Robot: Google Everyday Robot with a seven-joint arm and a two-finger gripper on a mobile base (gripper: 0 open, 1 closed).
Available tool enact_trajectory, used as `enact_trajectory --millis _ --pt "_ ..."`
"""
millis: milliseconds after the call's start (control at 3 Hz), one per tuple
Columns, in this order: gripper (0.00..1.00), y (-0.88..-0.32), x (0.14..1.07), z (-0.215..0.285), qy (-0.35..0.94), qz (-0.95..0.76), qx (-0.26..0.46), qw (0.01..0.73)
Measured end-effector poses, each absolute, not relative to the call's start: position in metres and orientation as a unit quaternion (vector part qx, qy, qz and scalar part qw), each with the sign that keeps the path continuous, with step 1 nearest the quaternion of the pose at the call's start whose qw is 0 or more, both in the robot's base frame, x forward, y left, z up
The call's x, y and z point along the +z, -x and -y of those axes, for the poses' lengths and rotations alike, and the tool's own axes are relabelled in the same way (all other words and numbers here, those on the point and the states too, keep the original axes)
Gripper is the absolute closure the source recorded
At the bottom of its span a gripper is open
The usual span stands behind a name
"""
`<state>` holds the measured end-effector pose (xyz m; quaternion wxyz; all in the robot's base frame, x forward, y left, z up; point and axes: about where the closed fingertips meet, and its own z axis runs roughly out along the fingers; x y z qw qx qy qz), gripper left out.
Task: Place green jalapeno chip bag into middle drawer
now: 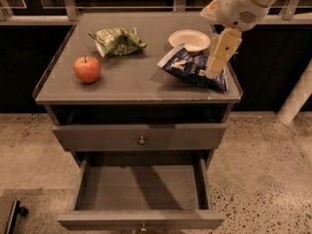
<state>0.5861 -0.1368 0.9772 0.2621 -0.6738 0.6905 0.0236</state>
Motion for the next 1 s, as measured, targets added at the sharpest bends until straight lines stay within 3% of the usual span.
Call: enact_trajectory --millis 333,1000 --pt "0.00 -0.6235 0.9731 0.1115 0.684 -0.680 0.027 0.264" --pt "0.00 -0.6311 0.9760 0.1107 0.666 -0.685 0.029 0.294"
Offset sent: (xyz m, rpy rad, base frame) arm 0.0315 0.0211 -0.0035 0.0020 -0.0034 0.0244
